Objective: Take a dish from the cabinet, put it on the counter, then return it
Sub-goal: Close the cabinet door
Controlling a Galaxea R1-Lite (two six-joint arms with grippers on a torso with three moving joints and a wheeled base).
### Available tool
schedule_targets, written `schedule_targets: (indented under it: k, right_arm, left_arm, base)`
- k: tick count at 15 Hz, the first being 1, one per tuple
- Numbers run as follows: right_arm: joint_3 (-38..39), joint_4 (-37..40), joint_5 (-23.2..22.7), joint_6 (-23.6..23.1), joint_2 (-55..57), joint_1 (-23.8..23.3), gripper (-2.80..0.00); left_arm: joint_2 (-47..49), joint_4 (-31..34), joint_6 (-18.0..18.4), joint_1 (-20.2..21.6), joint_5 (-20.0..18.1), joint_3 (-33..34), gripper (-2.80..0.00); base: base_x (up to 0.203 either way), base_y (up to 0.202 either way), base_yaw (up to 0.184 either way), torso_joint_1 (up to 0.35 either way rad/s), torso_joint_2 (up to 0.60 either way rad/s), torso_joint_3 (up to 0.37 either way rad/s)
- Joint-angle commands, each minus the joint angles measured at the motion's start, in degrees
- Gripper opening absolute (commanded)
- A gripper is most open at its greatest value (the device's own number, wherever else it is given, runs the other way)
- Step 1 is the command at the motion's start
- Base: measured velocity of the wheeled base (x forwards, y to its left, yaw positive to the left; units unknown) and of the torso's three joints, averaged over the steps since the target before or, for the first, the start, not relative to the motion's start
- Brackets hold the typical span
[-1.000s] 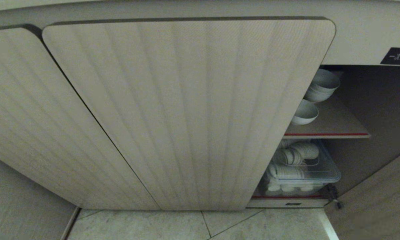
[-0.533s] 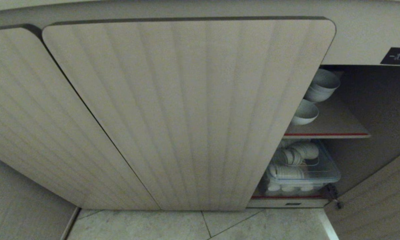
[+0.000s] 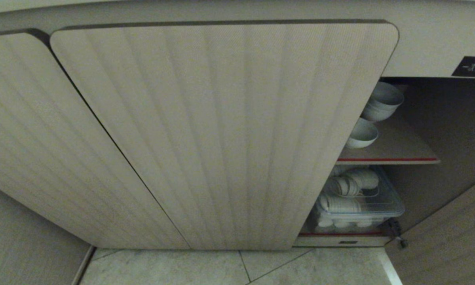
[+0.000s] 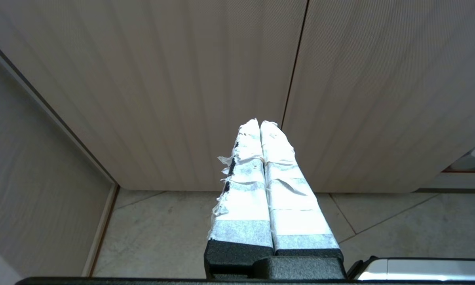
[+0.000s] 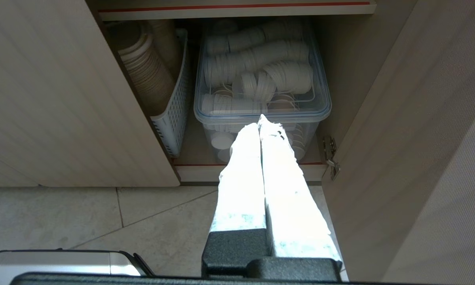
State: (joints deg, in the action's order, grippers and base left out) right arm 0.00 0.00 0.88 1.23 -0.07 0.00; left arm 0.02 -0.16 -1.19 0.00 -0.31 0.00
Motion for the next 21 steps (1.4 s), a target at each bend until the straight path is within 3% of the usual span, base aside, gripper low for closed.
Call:
schedule_targets:
  k: [1, 21]
  right_arm:
    - [0.0, 0.0, 0.0, 0.0, 0.07, 0.0, -2.8]
    - [0.0, 0.0, 0.0, 0.0, 0.07, 0.0, -2.8]
  left_arm:
    - [-0.02, -0.11, -0.13, 0.0, -0.04, 0.0, -2.8]
    - [-0.02, -0.11, -0.22, 0.0, 0.05, 0.0, -2.8]
  base:
    - [0.0, 0.0, 0.0, 0.0, 0.0, 0.0]
    - [0.0, 0.0, 0.0, 0.0, 0.0, 0.0]
